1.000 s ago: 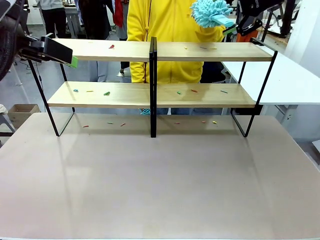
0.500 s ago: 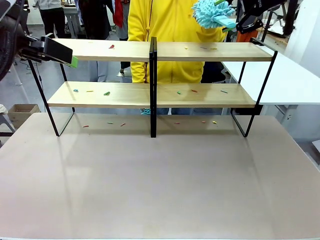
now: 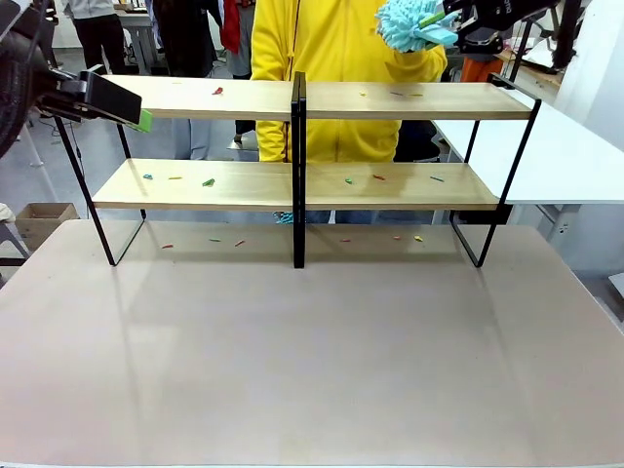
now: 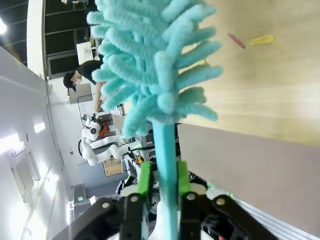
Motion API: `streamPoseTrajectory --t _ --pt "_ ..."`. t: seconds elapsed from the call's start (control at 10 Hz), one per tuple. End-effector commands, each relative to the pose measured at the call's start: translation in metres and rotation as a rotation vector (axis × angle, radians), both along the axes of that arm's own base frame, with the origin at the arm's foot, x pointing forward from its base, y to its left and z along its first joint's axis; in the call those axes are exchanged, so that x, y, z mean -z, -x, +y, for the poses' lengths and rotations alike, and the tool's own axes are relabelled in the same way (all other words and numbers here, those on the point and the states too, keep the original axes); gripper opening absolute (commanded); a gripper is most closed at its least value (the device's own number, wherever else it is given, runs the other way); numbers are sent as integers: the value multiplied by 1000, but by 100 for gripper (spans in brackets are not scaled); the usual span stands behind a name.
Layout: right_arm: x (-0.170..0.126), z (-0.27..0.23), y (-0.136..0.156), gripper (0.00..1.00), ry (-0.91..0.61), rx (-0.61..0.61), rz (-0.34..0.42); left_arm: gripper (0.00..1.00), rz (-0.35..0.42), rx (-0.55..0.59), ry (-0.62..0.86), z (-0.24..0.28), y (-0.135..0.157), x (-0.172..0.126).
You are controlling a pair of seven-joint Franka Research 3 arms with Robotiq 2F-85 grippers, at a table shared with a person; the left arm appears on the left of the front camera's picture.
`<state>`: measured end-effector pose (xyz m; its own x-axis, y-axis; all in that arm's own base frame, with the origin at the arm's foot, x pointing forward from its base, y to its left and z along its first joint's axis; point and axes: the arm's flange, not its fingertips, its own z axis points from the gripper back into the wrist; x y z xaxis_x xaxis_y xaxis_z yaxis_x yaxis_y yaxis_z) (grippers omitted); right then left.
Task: Clean the shelves.
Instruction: Pick up the Duster when the human hands it over.
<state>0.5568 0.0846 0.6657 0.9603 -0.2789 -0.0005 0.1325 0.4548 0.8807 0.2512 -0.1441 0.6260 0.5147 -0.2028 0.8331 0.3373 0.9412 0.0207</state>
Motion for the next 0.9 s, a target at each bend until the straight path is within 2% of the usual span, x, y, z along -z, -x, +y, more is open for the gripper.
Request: streamPoseTrajectory --t 0.0,0.3,0.4,0.5,0.6,0.7,0.8 --pt "0 4 2 0 7 52 -8 100 -3 -4 -1 0 0 0" --pt "2 1 5 0 26 36 -17 100 -3 -4 -1 0 0 0" --pt "-3 -10 19 0 19 -50 -37 100 -3 -4 -1 0 0 0" --pt "-13 -26 44 0 68 -133 -73 100 -3 -4 -1 0 0 0" --pt "-27 -48 82 0 132 -242 -132 100 -3 -4 -1 0 0 0" --pt "-40 -71 127 0 223 -342 -142 100 -3 -4 -1 0 0 0" --pt "-49 -98 174 0 198 -447 -192 100 -3 -4 -1 0 0 0"
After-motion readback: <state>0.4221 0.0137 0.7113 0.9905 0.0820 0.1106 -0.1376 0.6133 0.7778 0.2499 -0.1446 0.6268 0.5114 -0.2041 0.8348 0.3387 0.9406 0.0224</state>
